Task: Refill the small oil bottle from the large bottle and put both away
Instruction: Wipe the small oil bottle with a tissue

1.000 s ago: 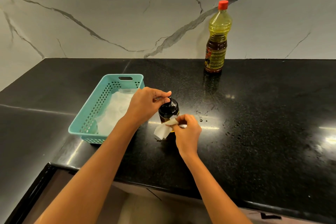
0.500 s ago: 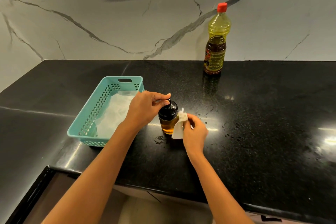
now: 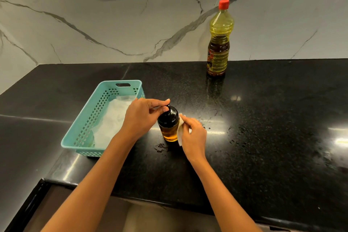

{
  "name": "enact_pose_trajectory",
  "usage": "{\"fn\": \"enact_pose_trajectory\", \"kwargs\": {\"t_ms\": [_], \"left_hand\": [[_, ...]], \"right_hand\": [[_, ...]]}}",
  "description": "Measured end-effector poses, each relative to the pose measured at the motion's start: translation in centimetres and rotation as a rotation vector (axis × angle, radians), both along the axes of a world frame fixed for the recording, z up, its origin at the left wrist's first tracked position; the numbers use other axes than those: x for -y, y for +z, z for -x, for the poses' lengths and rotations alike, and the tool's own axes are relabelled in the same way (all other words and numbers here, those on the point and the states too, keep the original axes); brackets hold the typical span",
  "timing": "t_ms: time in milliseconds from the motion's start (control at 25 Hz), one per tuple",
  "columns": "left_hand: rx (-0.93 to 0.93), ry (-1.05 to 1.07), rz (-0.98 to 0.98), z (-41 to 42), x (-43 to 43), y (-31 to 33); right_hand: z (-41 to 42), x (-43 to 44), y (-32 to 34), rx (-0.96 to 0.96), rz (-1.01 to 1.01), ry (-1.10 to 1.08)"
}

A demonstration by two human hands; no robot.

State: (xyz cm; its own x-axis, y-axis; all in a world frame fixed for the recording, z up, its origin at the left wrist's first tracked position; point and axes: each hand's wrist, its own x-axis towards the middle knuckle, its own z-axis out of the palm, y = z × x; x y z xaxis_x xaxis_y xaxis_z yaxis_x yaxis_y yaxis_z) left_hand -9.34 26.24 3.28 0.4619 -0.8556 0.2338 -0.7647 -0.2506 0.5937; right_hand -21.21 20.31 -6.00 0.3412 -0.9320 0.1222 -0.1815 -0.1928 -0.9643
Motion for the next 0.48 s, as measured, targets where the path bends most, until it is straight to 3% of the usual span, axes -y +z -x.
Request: {"fn": "enact_pose_trajectory", "kwargs": {"t_ms": [200, 400, 480], "left_hand": [[-0.003, 0.011, 0.003, -0.1, 0.1, -0.1], [-0.006, 0.003, 0.013, 0.0, 0.0, -0.1], [-0.001, 0.001, 0.016, 0.0, 0.1, -0.2]], "right_hand": [[-0.9, -2.3, 0.3, 0.235, -0.213, 0.045], [-0.9, -0.2, -0.8, 0.174, -0.336, 0.117], [-1.0, 0.7, 0.4, 0.245, -0.306, 0.17]]}}
